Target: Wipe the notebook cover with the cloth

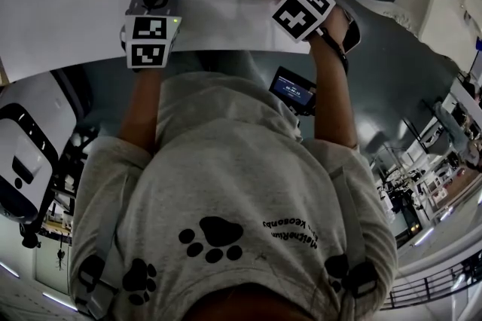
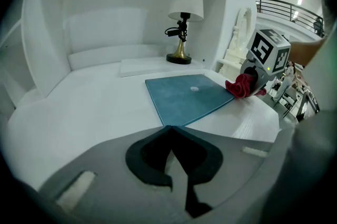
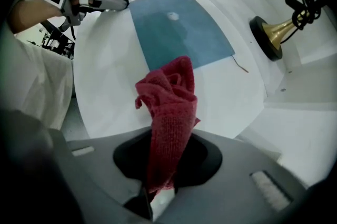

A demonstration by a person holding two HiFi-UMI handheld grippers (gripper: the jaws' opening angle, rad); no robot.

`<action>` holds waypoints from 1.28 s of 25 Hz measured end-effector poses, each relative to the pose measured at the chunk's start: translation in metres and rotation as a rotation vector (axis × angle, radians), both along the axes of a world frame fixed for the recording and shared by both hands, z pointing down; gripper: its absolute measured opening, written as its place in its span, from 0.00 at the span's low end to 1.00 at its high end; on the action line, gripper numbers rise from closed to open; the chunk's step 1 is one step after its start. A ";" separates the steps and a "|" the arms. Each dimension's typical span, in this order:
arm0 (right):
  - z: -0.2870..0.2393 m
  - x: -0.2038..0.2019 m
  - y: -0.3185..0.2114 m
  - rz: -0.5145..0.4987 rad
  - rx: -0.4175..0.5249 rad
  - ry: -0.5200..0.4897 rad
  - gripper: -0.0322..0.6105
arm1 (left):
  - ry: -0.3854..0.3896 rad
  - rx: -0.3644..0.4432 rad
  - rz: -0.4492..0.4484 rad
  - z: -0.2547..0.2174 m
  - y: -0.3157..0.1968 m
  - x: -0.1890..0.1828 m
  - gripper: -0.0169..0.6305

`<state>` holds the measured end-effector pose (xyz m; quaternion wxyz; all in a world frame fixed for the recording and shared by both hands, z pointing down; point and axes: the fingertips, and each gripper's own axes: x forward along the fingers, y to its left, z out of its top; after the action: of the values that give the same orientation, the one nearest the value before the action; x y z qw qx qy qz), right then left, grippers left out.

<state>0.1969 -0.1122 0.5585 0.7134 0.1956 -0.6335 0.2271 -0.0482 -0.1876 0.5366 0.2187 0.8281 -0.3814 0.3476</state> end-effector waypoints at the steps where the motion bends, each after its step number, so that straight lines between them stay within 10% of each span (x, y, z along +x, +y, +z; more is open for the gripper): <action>1: 0.000 0.005 0.002 0.008 -0.004 0.006 0.17 | -0.001 0.001 0.000 0.000 0.000 0.000 0.02; 12: -0.032 0.028 0.018 0.173 0.055 -0.024 0.17 | 0.005 -0.008 0.000 0.000 0.000 -0.005 0.02; 25: -0.147 -0.041 -0.039 0.389 0.560 -0.408 0.17 | 0.053 -0.052 -0.009 -0.013 0.003 -0.006 0.02; 32: -0.231 -0.061 -0.066 0.423 0.821 -0.569 0.17 | 0.154 0.068 -0.056 -0.079 -0.016 0.000 0.02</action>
<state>0.1358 -0.1781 0.3278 0.3171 0.5123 -0.7851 0.1435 -0.0481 -0.2036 0.4577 0.2287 0.8485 -0.3979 0.2635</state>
